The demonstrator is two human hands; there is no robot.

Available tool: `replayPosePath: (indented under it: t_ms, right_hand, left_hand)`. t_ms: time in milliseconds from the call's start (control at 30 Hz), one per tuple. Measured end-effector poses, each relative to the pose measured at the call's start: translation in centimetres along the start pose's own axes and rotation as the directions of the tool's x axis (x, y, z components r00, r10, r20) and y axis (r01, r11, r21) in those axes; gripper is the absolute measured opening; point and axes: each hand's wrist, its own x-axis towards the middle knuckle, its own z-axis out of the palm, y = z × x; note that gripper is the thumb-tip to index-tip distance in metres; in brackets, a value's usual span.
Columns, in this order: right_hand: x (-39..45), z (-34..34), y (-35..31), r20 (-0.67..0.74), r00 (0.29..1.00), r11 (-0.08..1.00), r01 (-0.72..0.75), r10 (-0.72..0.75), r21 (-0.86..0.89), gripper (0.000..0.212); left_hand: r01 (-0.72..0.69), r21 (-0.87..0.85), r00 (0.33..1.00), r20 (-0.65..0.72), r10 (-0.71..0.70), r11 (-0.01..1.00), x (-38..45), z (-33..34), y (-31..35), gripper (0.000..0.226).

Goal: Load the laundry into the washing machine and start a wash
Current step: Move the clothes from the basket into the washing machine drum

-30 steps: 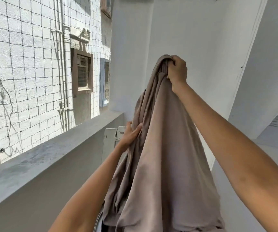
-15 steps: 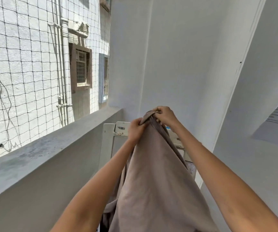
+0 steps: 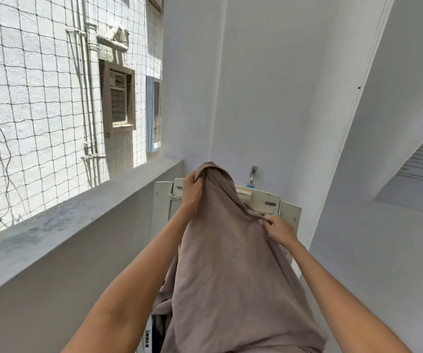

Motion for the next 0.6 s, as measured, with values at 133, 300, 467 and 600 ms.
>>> replayPosePath:
  t_ms: [133,300,467,600]
  right_hand:
    - [1.7,-5.5,-5.7,-0.290,0.954,0.992,0.102,-0.075,0.078,0.022]
    - [3.4,-11.7,-16.2,-0.507,0.841,0.926,0.324,-0.188,0.194,0.020]
    - [4.0,-12.2,-21.9,-0.468,0.840,0.846,0.442,-0.274,0.298,0.020]
    - [4.1,-9.1,-19.8,-0.262,0.903,0.859,0.412,-0.341,0.302,0.019]
  left_hand:
    - [0.085,0.299,0.979,0.151,-0.135,0.950,1.0,-1.8,-0.7,0.032]
    - [-0.065,0.143,0.990,0.134,0.046,0.988,-0.7,-1.1,0.7,0.072]
    - [-0.124,-0.125,0.984,0.113,0.138,0.984,-0.6,0.3,3.4,0.049]
    - [-0.166,0.090,0.982,0.102,0.157,0.982,0.0,0.8,3.5,0.017]
